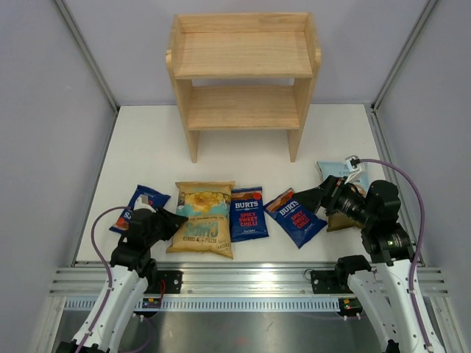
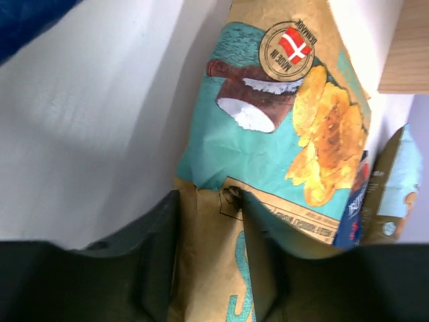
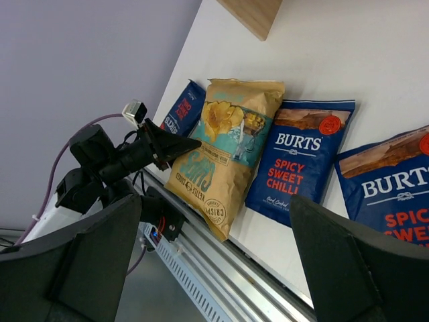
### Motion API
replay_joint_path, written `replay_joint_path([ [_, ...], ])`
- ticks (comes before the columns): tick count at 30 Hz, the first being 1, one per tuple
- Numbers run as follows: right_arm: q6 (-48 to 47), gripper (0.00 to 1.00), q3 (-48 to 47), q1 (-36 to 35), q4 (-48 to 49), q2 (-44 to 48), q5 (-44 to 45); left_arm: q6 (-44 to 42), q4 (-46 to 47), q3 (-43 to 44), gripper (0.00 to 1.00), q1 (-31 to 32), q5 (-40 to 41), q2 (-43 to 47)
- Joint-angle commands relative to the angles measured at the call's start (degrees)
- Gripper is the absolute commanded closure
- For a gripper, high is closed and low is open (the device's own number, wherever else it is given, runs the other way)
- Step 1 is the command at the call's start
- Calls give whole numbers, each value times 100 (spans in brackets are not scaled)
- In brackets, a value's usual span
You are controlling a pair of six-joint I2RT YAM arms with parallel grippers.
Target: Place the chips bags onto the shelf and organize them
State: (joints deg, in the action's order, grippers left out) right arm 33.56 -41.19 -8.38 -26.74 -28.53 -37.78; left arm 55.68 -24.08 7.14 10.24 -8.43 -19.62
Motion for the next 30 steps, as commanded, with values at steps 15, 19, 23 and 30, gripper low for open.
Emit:
replay_joint_path([
  [15,1256,0,1516,-41,2180,-539,-1116,1286,1360,139,100,13,-906,423],
  [19,1750,1,1965,-137,3068,-601,-1162,1638,1660,235,100,13,-950,529],
  [23,2110,1,2290,-374,3596,-697,-1083,1876,1784,376,100,13,-942,599],
  [30,2374,1,2493,-1419,4641,-1286,-338,2289,2021,683,100,13,-766,828],
])
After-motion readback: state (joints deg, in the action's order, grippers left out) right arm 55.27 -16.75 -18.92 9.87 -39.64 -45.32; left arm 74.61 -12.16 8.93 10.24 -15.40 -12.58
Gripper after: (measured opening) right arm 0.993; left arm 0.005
